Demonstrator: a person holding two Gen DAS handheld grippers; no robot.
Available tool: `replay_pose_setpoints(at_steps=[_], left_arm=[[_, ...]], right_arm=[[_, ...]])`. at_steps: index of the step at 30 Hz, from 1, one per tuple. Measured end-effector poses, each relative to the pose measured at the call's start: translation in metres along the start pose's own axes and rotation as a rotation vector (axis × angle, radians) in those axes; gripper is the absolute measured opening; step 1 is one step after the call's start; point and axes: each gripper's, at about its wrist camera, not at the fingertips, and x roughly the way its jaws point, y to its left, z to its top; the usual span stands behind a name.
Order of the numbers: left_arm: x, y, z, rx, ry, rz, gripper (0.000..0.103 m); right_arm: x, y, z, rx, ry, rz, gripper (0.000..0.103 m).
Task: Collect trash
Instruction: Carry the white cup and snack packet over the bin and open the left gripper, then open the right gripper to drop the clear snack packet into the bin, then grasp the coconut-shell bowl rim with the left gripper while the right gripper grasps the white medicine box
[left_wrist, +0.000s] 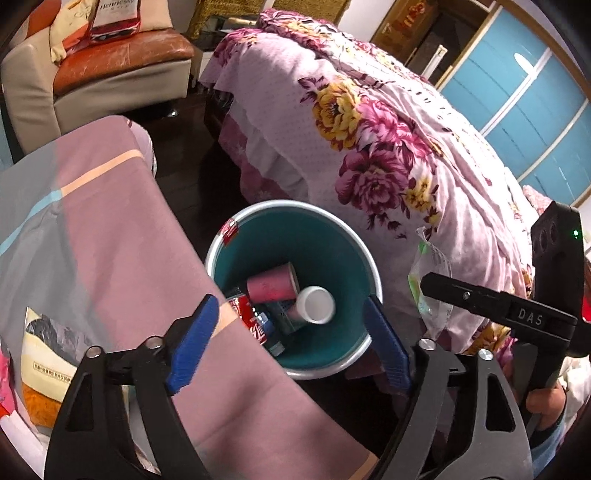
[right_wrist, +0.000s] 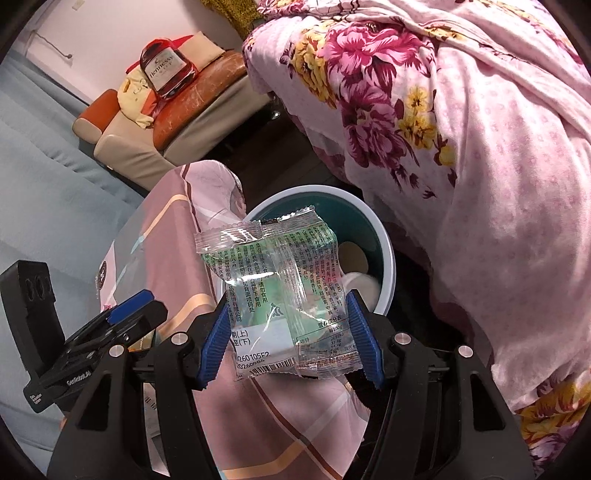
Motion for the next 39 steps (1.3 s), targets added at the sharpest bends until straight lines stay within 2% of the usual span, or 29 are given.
replay_pose_setpoints(at_steps=[6, 16, 19, 21, 25, 30, 39], left_arm=[[-0.005, 0.001, -0.008, 0.017, -0.002, 0.020, 0.090], [-0.010, 0.019, -0.018, -0.006, 0.012, 0.023, 0.091], [-0.015, 0.024, -0.021, -0.015, 0.009, 0.019, 0.091], [-0.019, 0.027, -0.022, -0.019, 0.005, 0.016, 0.091], [-0.028, 0.034, -0.028, -0.025, -0.004, 0.016, 0.091], [-0.042, 0.044, -0.039, -0.037, -0.012, 0.016, 0.091], [-0.085, 0.066, -0.068, -0.051, -0.057, 0.060, 0.091]], right_arm=[[0.008, 0.006, 0.001, -0.014, 0.008, -0.031, 0.058], [0.022, 0.027, -0.001, -0.053, 0.028, -0.064, 0.059], [0.025, 0.034, -0.002, -0.065, 0.031, -0.073, 0.063], [0.026, 0.038, -0.003, -0.065, 0.035, -0.074, 0.071], [0.027, 0.045, -0.005, -0.054, 0.045, -0.080, 0.076], [0.026, 0.056, -0.014, -0.059, 0.062, -0.091, 0.077], [0.021, 0.094, -0.042, -0.136, 0.086, -0.092, 0.079]])
